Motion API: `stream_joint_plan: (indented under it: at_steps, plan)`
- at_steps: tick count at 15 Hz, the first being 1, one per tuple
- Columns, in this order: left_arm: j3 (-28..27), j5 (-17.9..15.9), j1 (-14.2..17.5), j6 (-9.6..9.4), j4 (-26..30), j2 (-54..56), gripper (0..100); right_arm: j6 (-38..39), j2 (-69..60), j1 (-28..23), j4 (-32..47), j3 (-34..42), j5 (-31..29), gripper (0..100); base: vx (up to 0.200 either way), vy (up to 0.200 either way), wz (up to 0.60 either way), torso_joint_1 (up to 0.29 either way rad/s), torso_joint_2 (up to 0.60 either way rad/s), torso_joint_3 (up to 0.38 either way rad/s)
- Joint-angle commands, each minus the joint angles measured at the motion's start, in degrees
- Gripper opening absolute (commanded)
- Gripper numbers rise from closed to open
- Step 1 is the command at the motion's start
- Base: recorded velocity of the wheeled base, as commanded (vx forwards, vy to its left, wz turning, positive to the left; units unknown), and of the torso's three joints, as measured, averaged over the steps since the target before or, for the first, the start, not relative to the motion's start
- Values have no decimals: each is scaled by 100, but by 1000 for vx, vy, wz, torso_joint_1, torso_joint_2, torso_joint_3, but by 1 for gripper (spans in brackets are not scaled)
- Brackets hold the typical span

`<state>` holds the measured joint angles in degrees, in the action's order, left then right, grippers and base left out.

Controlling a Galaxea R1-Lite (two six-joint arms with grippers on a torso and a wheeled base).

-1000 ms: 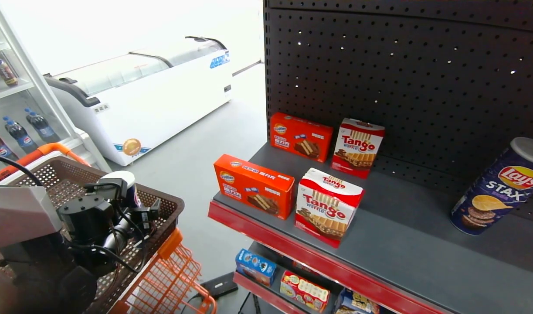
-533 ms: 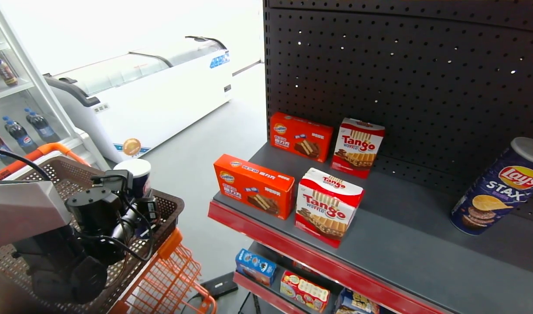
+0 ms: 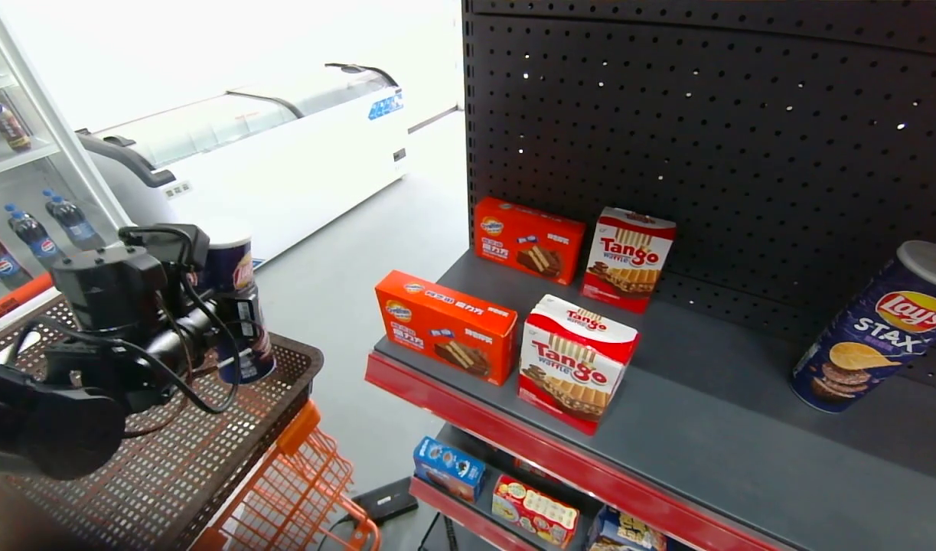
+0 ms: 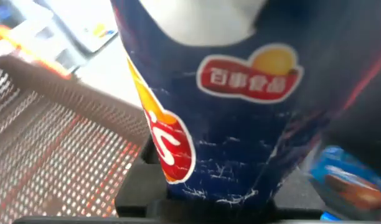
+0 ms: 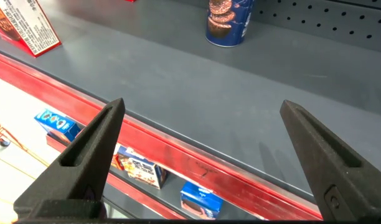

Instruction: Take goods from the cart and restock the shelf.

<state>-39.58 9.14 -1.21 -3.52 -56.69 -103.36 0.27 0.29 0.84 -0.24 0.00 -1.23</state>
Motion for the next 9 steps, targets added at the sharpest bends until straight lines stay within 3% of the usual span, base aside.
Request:
stream_joint_plan:
  at_steps: [1,4,6,8,9]
  plan:
    - [-137,-721,-143,10,1002,1618,0,0,6,4,-2,0,0,100,0,0,0,0,0,0]
    - [144,-897,-248,18,914,1969,0,0,6,4,-2,0,0,100,0,0,0,0,0,0]
    - [241,-1037,-582,27,993,2294,0,0,6,4,-2,0,0,100,0,0,0,0,0,0]
    - [258,-1108,-609,-8,905,2312,0,0,6,4,-2,0,0,100,0,0,0,0,0,0]
    - [460,-1231,-802,53,861,2365,0,0,6,4,-2,0,0,100,0,0,0,0,0,0]
